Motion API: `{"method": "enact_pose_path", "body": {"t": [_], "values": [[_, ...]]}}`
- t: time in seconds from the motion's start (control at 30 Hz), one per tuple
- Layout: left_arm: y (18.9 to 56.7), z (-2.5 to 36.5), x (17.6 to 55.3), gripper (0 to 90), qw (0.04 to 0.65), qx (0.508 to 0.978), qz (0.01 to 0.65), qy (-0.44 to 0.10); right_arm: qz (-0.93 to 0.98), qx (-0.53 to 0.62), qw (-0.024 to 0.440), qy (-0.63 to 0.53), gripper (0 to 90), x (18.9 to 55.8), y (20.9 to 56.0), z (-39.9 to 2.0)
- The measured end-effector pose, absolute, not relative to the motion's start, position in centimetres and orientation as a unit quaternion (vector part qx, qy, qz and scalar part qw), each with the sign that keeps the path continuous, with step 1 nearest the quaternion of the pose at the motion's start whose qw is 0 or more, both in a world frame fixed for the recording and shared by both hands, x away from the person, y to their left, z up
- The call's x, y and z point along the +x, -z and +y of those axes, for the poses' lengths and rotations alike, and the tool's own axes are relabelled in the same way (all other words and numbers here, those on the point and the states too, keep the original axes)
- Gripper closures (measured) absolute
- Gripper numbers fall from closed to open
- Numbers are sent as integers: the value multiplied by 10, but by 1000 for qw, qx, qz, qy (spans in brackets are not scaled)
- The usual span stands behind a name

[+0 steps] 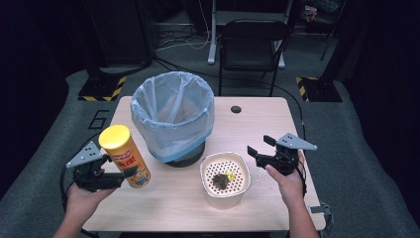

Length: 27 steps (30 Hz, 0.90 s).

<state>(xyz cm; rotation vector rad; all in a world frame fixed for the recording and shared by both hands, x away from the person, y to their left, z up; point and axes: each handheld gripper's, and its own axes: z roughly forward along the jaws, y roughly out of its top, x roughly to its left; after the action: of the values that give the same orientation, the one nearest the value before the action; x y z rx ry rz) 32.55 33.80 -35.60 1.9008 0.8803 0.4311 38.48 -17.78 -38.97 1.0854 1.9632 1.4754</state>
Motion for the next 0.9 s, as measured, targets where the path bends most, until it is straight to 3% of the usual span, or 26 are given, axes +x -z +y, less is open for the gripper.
{"method": "enact_pose_path", "body": {"t": [0.9], "values": [[242,326,330,241,472,789,354,-169,709,394,233,-537,256,383,391,-183]]}}
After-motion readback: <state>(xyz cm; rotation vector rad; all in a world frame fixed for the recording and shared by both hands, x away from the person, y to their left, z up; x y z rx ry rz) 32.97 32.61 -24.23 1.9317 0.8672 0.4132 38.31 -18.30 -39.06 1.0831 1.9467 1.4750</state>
